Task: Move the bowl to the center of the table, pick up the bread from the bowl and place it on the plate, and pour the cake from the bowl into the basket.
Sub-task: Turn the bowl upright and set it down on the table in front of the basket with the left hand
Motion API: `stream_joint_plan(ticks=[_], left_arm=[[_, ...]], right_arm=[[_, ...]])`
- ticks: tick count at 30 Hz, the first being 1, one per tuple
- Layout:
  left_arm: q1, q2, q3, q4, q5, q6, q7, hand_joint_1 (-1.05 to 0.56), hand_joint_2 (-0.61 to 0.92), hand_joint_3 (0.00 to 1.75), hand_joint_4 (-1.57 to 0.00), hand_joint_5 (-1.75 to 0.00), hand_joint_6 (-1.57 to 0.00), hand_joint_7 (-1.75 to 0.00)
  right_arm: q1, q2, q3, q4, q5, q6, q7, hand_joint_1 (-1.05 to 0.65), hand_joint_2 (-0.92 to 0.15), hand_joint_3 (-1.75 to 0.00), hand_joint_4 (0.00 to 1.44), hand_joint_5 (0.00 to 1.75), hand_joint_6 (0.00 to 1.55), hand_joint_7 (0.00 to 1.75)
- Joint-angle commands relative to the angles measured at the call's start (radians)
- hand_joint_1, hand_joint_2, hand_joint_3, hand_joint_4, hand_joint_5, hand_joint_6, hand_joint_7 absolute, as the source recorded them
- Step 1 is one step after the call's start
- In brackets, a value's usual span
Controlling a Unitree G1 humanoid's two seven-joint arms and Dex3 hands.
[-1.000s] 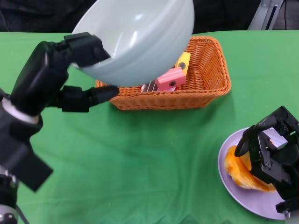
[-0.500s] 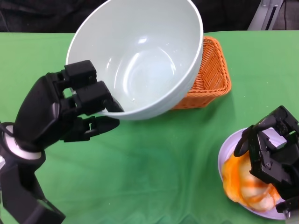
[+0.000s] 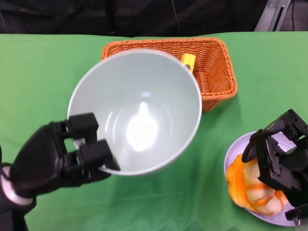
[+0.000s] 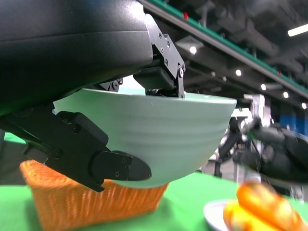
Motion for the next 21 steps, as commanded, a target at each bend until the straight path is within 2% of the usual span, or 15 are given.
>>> stream_joint_plan(ticks=[1, 5, 10, 13, 17, 21], left_arm=[[0.006, 0.059, -0.109, 0.037, 0.041, 0.062, 0.142, -0.15, 0.92, 0.18, -0.57, -1.75, -0.65, -1.29], [-0.02, 0.082, -0.236, 0.109, 0.076, 0.146, 0.27, -0.12, 0.91, 0.13, -0.53, -1.75, -0.51, -1.47], [-0.068, 0.068, -0.362, 0.216, 0.09, 0.229, 0.383, -0.17, 0.92, 0.16, -0.51, -1.75, -0.52, -1.4], [-0.081, 0.04, -0.383, 0.272, 0.055, 0.269, 0.396, -0.12, 0.92, 0.14, -0.54, -1.75, -0.49, -1.48], [-0.09, 0.004, -0.404, 0.327, 0.028, 0.299, 0.396, -0.07, 0.92, 0.14, -0.54, -1.75, -0.5, -1.49], [-0.098, -0.032, -0.43, 0.376, 0.013, 0.321, 0.396, -0.14, 0.92, 0.29, -0.55, -1.75, -0.52, -1.43]], right_arm=[[0.011, -0.014, -0.011, -0.022, 0.018, 0.004, 0.0, -0.21, -0.5, -1.2, 0.76, 1.75, 0.55, 1.6], [0.01, -0.013, -0.013, -0.024, 0.023, 0.009, -0.003, -0.22, -0.49, -1.2, 0.76, 1.75, 0.56, 1.6], [0.012, -0.015, -0.011, -0.027, 0.031, 0.011, 0.003, -0.22, -0.49, -1.21, 0.76, 1.75, 0.56, 1.6], [0.01, -0.021, -0.01, -0.023, 0.037, 0.012, 0.015, -0.22, -0.48, -1.21, 0.75, 1.75, 0.56, 1.6], [0.019, -0.02, -0.005, -0.033, 0.031, 0.014, 0.011, -0.22, -0.48, -1.23, 0.75, 1.75, 0.56, 1.61], [0.039, -0.014, -0.001, -0.053, 0.034, 0.018, 0.005, -0.21, -0.48, -1.25, 0.75, 1.75, 0.55, 1.61]])
